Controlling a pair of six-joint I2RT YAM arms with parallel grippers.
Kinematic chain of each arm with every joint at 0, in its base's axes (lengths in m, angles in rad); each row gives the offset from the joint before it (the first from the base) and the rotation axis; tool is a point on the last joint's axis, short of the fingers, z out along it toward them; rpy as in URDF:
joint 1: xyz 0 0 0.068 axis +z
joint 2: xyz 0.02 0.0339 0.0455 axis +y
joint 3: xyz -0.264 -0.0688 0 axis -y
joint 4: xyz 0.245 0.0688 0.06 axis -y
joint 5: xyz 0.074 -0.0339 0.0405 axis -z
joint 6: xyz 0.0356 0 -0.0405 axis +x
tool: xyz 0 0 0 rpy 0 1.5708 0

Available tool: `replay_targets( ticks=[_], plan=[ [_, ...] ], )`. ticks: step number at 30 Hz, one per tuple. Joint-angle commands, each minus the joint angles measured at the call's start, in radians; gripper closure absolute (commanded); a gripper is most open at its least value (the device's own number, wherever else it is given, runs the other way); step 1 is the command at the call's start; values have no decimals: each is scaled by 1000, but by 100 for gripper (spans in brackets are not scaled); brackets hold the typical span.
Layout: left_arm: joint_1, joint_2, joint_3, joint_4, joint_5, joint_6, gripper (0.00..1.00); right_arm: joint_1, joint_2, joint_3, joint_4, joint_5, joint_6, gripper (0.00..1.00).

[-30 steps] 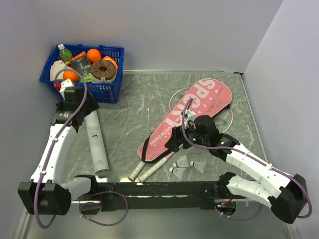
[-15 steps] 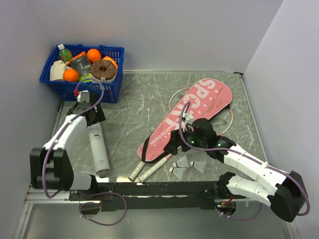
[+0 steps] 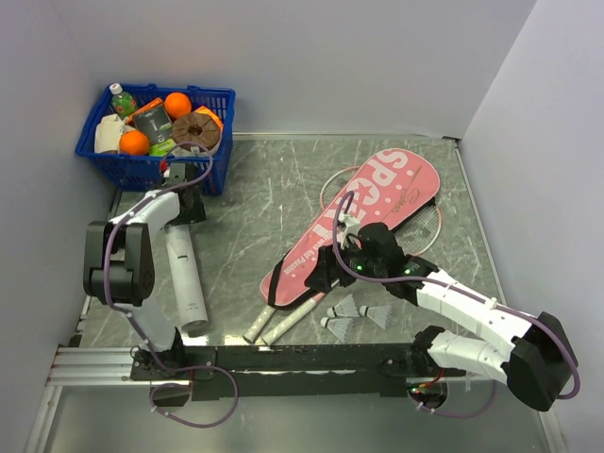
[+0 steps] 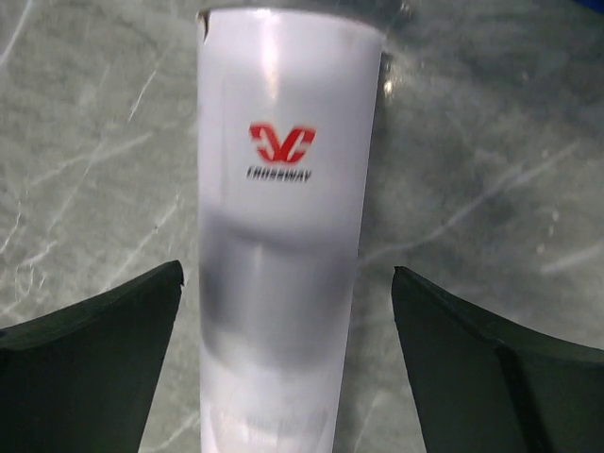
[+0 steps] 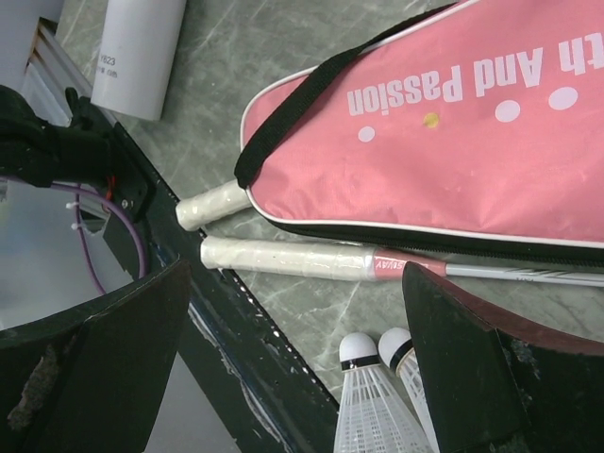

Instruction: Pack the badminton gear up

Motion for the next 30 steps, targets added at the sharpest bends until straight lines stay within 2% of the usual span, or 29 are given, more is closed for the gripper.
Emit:
replay_targets(
  ticks=[1, 12, 16, 21, 24, 27, 28, 30],
  plan=[
    [-1, 39, 23, 42, -36, 41, 3, 7, 0, -19, 52, -8, 6, 0],
    [1, 4, -84, 121, 16, 67, 1, 14, 22, -3, 49, -16, 6, 0],
    [2, -27, -141, 150, 31, 71, 3, 20, 13, -8, 47, -10, 11, 0],
    [4, -40, -167, 156, 28, 71, 12, 39, -4, -14, 43, 0, 21, 0],
    [5, -51, -182, 164, 42, 70, 21, 50, -26, -20, 38, 12, 26, 0],
    [5, -57, -187, 153, 45, 68, 47, 56, -47, -25, 32, 21, 31, 0],
    [5, -56, -190, 153, 39, 67, 63, 59, -52, -26, 26, 26, 32, 0],
    [5, -65, -199, 142, 43, 61, 74, 63, -69, -29, 23, 30, 34, 0]
  ],
)
